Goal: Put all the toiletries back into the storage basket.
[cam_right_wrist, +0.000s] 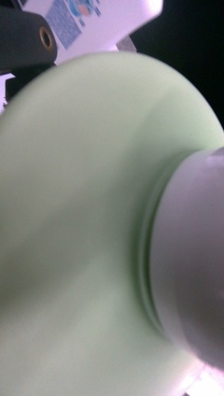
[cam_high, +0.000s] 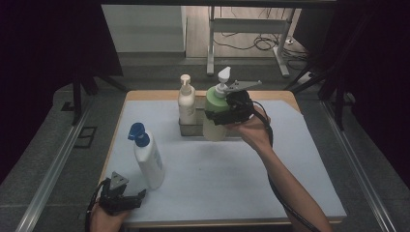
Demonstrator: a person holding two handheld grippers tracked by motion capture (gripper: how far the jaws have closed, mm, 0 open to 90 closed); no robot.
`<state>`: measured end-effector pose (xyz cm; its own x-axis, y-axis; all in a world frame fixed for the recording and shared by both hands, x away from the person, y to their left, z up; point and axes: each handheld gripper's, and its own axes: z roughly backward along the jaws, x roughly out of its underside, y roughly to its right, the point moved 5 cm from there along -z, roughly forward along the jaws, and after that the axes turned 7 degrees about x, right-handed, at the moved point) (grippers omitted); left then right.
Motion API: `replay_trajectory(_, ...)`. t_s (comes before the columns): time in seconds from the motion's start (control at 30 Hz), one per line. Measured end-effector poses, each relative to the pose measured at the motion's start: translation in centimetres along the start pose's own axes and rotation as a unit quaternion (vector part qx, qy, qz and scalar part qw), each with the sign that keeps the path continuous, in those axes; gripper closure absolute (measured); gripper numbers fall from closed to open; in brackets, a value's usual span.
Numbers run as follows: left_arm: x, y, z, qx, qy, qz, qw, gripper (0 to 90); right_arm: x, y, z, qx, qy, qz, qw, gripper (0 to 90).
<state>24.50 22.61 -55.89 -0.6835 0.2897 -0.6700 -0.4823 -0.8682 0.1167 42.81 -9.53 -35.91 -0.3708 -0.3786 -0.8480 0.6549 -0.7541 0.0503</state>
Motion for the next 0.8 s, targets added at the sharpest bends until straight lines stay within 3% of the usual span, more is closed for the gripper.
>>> replay_trajectory(0.8, 0.0, 0.0, 0.0, 0.000, -0.001, -0.001, 1.0000, 12.1, -2.3, 2.4, -3.1, 0.048, 0.011, -0.015, 0.9987, 12.4)
